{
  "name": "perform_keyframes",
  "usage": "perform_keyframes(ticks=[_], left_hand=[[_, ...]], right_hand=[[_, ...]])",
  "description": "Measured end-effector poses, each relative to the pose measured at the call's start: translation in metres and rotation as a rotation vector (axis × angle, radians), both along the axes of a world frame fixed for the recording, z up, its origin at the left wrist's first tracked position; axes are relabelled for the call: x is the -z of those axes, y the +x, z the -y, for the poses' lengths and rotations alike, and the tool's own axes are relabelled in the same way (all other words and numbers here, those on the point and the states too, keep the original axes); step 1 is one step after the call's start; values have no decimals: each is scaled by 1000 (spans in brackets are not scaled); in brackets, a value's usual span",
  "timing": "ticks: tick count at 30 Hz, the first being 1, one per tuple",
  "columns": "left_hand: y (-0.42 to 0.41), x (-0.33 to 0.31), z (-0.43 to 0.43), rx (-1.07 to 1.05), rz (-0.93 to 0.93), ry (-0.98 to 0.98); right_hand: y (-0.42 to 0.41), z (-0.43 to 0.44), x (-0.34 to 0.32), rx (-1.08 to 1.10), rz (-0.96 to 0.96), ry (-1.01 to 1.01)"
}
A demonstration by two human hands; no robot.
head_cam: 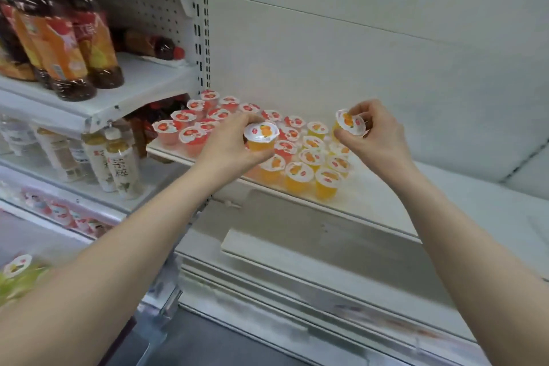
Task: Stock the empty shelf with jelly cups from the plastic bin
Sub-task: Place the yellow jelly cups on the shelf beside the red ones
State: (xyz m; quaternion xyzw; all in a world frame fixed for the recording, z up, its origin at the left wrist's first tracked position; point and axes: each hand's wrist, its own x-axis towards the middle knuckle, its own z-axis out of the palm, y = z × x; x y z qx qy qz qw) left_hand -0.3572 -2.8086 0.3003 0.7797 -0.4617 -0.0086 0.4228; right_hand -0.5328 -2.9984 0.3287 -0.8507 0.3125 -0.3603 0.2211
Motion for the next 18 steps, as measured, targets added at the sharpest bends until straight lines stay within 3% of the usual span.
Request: perform_keyframes(ticks=[8,18], left_hand=[[-35,1,80,-43,-4,-11],[-47,5,117,-161,31,6]], right_hand=[[-36,109,44,47,-161,73],[-19,165,81,-32,-271,128]])
